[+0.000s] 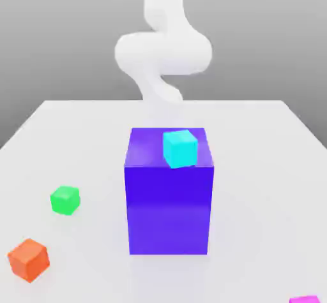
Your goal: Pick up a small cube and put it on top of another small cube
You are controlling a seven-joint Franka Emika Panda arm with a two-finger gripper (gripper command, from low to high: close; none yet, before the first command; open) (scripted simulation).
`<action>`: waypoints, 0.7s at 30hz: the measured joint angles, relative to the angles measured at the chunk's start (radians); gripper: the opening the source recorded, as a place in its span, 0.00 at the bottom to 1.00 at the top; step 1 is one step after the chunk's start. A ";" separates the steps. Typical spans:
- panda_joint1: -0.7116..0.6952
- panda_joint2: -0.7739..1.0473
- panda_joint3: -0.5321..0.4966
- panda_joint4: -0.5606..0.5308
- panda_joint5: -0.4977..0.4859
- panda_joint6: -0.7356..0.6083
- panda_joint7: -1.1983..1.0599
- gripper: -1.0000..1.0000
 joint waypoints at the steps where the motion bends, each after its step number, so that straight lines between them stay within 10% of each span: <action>1: -0.006 0.039 0.017 0.007 -0.009 0.006 0.014 0.50; 21: 0.015 0.767 0.230 0.136 -0.241 0.121 0.312 0.50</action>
